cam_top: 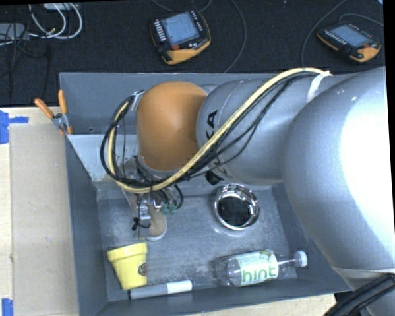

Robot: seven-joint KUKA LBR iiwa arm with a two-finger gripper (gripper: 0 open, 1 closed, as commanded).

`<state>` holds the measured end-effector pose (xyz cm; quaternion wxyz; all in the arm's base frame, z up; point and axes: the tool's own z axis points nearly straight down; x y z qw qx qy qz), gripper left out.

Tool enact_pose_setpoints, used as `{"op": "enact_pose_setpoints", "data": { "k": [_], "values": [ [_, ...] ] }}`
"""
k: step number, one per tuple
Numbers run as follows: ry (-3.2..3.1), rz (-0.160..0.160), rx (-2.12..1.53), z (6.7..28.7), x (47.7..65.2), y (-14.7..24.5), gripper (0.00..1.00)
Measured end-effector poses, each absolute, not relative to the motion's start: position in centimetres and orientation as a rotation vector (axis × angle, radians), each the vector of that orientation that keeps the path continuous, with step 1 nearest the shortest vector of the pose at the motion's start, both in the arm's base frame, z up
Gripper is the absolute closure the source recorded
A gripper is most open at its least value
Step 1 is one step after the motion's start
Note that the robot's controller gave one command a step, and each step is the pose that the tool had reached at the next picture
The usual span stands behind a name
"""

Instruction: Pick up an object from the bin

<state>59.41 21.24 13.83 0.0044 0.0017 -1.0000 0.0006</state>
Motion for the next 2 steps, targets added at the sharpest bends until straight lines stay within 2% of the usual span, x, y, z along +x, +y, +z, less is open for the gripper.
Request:
{"op": "enact_pose_setpoints", "data": {
  "k": [1, 2],
  "values": [
    [-3.131, 0.000, -0.007, 18.5, 52.9, 22.4, 0.00],
    [-3.115, 0.001, 0.261, 16.0, 49.3, 22.0, 0.00]
  ]
}}
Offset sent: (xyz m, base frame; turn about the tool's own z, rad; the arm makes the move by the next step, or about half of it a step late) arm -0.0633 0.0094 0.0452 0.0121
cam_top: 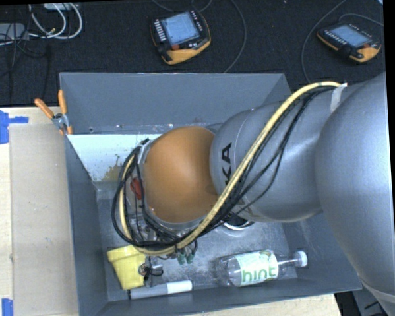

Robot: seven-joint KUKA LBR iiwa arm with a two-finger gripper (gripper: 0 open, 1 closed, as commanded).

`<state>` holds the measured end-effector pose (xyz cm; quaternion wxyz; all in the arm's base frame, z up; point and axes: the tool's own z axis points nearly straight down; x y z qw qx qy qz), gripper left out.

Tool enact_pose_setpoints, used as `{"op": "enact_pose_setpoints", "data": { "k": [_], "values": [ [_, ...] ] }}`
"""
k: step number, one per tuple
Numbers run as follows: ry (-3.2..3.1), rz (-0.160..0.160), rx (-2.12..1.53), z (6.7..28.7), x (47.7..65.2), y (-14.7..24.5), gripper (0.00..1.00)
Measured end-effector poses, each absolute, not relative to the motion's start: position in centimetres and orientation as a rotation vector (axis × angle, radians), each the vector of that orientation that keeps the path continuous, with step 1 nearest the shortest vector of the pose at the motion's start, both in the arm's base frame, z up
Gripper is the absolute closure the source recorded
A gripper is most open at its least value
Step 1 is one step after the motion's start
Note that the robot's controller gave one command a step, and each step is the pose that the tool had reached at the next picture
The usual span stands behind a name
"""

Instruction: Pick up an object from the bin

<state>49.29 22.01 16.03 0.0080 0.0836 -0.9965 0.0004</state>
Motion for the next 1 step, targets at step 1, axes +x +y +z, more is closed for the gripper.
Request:
{"op": "enact_pose_setpoints", "data": {
  "k": [1],
  "values": [
    [-3.119, 0.004, 0.148, 15.79, 49.59, 19.68, 0.00]
  ]
}}
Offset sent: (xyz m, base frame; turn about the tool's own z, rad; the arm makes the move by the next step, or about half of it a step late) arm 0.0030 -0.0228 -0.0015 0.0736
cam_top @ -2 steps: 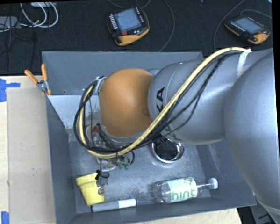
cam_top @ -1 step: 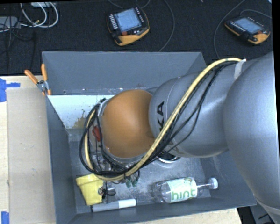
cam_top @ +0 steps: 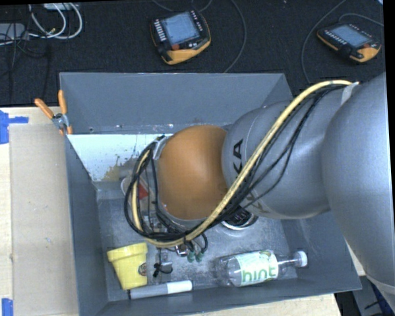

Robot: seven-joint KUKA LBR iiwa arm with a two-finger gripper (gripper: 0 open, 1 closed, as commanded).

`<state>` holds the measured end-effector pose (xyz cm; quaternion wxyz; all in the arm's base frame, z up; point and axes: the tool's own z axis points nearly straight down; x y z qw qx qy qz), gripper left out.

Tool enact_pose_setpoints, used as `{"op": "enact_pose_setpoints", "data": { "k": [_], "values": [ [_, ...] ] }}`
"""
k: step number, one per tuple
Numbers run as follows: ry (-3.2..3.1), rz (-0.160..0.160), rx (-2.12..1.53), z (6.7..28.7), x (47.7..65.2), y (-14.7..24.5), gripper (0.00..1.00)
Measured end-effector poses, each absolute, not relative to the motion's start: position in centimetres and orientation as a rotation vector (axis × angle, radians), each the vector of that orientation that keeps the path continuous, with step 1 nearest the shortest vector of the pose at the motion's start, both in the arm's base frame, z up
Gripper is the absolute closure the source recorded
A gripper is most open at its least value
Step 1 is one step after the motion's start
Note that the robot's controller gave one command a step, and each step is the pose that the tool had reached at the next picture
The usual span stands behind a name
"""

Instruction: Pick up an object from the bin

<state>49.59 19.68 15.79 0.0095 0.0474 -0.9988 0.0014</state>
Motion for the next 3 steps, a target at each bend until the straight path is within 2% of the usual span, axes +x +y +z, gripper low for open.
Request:
{"op": "enact_pose_setpoints", "data": {
  "k": [1, 2, 3],
  "values": [
    [-3.085, 0.001, 0.496, 14.6, 58.4, 22.2, 0.00],
    [-3.081, 0.001, 0.459, 12.6, 49.2, 23.1, 0.00],
    [-3.038, -0.002, 0.690, 13.3, 47.8, 23.0, 0.00]
  ]
}}
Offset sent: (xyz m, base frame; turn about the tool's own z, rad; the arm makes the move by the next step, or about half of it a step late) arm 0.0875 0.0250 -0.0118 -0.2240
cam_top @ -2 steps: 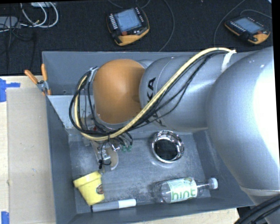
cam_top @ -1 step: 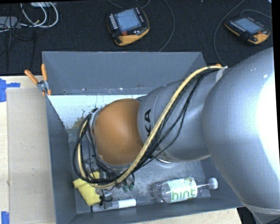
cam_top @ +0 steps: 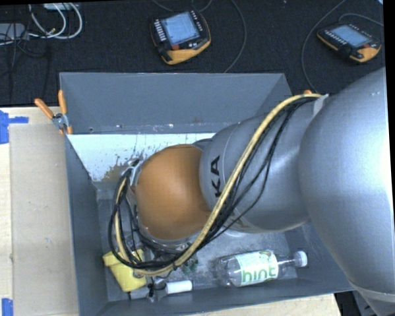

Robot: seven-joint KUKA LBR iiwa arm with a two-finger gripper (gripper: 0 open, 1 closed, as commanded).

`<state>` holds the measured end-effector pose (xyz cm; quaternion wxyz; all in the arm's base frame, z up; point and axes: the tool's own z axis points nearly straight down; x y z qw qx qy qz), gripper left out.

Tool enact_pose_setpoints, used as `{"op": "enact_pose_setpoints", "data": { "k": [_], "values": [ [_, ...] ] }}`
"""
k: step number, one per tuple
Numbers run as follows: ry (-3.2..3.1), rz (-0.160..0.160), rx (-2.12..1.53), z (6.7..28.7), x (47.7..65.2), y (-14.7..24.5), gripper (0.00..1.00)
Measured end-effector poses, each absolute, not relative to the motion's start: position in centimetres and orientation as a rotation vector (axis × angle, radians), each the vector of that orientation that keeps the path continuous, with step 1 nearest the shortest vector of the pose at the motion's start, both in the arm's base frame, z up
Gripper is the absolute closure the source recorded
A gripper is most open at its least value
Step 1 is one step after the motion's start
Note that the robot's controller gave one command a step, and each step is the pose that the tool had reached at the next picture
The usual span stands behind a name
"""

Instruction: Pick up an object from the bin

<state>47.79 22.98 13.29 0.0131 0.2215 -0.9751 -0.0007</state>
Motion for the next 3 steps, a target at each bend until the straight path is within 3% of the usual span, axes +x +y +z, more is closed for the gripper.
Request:
{"op": "enact_pose_setpoints", "data": {
  "k": [1, 2, 3],
  "values": [
    [-2.957, -0.015, 1.052, 7.7, 50.6, 21.5, 0.00],
    [-2.982, -0.019, 0.996, 12.5, 49.6, 24.2, 0.00],
    [-2.867, -0.020, 1.299, 13.1, 52.9, 24.8, 0.00]
  ]
}}
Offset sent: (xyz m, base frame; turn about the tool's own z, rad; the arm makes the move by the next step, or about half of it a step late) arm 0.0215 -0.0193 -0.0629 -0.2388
